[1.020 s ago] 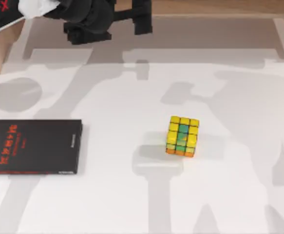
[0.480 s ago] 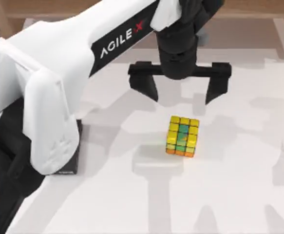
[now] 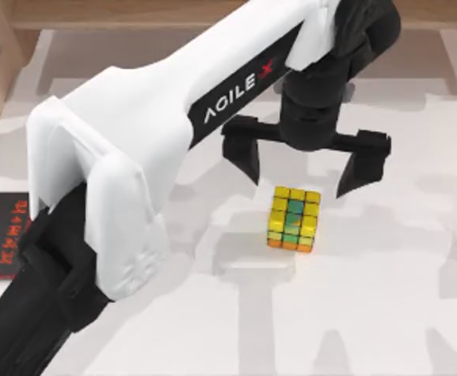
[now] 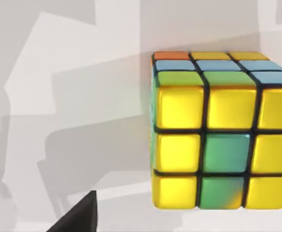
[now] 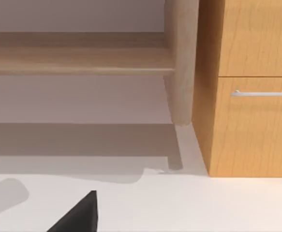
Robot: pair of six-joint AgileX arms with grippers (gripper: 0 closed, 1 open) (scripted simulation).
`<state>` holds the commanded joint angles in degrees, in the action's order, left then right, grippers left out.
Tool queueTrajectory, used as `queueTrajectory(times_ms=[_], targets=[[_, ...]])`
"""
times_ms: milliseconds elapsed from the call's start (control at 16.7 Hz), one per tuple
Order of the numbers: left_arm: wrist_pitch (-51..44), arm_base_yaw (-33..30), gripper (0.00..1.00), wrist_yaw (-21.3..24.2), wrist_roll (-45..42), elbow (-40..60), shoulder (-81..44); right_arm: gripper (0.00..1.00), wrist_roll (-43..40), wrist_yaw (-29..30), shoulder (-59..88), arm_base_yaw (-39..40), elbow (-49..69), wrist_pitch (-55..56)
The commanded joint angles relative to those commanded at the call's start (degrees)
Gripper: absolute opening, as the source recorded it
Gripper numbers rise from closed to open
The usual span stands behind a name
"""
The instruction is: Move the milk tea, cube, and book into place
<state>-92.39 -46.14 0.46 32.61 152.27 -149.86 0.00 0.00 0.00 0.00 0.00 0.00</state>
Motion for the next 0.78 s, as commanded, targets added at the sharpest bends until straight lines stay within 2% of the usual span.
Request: queueTrajectory(times_ms=[360,780], targets=[[2.3,0.23,1.0,0.01,-0.2,-2.39,0.77,1.0,0.0,0.0,0.0,0.0,0.0,0.0],[15.14,0.16,1.0,-0.05,-0.12,-19.09,3.57,1.0,0.0,0.0,0.0,0.0,0.0,0.0]])
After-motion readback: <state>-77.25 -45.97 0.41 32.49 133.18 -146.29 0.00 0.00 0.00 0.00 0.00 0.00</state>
